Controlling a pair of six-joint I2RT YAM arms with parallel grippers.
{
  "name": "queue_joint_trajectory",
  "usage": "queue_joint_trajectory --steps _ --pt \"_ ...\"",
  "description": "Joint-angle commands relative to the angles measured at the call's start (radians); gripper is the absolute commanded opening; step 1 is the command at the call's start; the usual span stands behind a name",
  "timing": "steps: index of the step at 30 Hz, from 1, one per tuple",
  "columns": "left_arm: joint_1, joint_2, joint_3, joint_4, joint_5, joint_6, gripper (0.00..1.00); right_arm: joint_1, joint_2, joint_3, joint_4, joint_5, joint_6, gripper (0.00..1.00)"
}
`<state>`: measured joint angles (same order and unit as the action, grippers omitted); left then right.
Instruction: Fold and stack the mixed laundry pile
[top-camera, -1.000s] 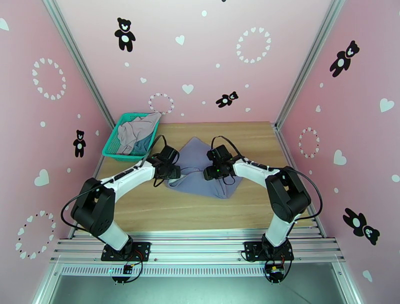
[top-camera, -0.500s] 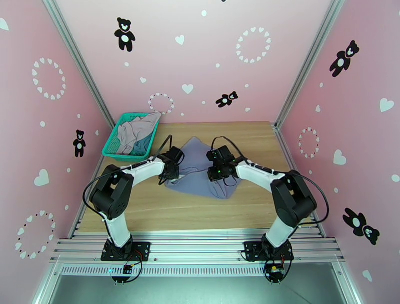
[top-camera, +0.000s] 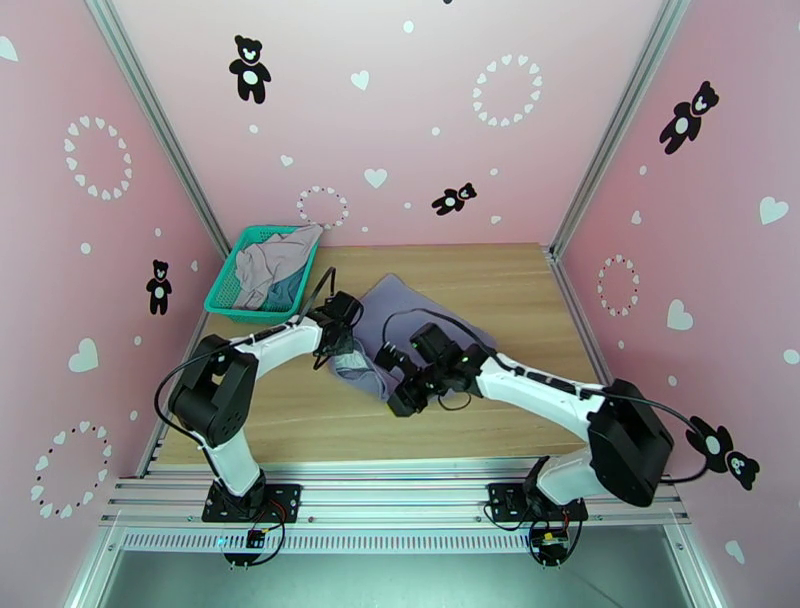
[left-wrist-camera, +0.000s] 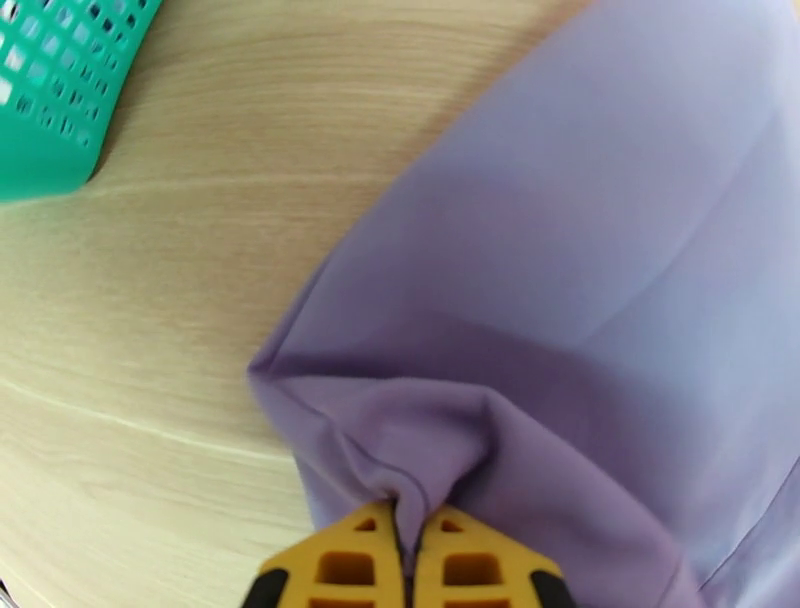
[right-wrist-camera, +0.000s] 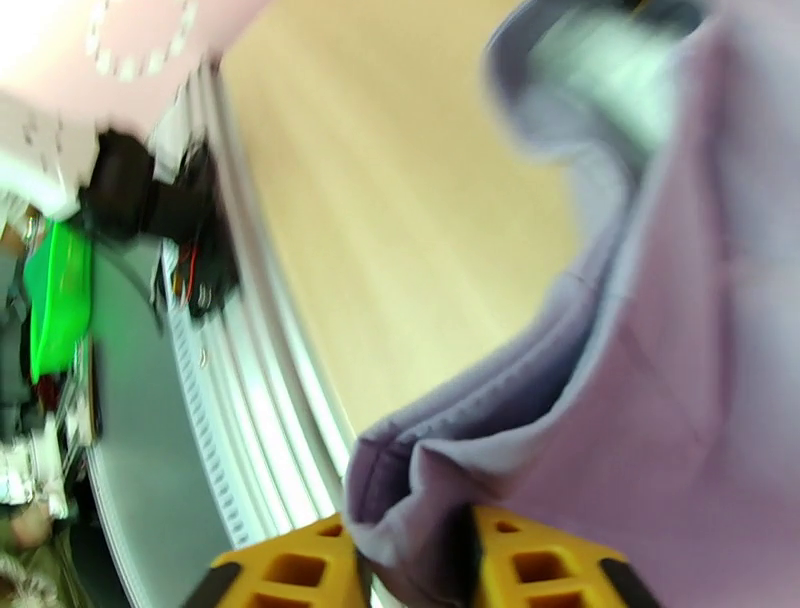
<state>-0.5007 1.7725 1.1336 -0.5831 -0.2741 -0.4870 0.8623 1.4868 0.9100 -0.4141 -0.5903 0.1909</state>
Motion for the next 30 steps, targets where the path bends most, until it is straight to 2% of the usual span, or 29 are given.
queue_joint_trajectory --steps 1,3,4,7,10,13,19,23,28,30 --pt "0.006 -0.046 -0.022 0.025 -0.028 -0.029 0.00 0.029 -0.025 -0.024 0.010 -0.005 0.019 0.47" --pt "0.006 -0.068 -0.034 0.019 -0.026 -0.035 0.00 0.029 -0.072 -0.023 0.000 0.045 0.033 0.58" --pt "0.005 -0.085 -0.047 0.018 -0.018 -0.040 0.00 0.029 -0.102 -0.014 -0.021 0.091 0.036 0.69" --pt "0.006 -0.155 -0.103 0.017 0.003 -0.061 0.00 0.029 -0.140 0.034 -0.073 0.198 0.046 0.81" --pt "0.006 -0.229 -0.157 0.004 0.003 -0.078 0.09 0.027 -0.105 0.093 -0.092 0.291 0.084 0.81" --pt "0.005 -0.281 -0.194 -0.009 -0.013 -0.091 0.21 0.029 -0.008 0.157 -0.095 0.326 0.128 0.79" --pt "0.006 -0.334 -0.268 -0.004 -0.011 -0.153 0.62 0.083 0.118 0.187 -0.072 0.434 0.264 0.78" --pt "0.005 -0.382 -0.309 -0.017 -0.023 -0.196 0.74 0.113 0.099 0.134 -0.051 0.460 0.339 0.76" --pt "0.007 -0.385 -0.311 -0.019 -0.021 -0.200 0.91 0.125 0.122 0.096 -0.061 0.450 0.388 0.64" --pt "0.009 -0.354 -0.302 -0.027 -0.030 -0.204 0.95 0.132 0.141 0.089 -0.067 0.451 0.397 0.60"
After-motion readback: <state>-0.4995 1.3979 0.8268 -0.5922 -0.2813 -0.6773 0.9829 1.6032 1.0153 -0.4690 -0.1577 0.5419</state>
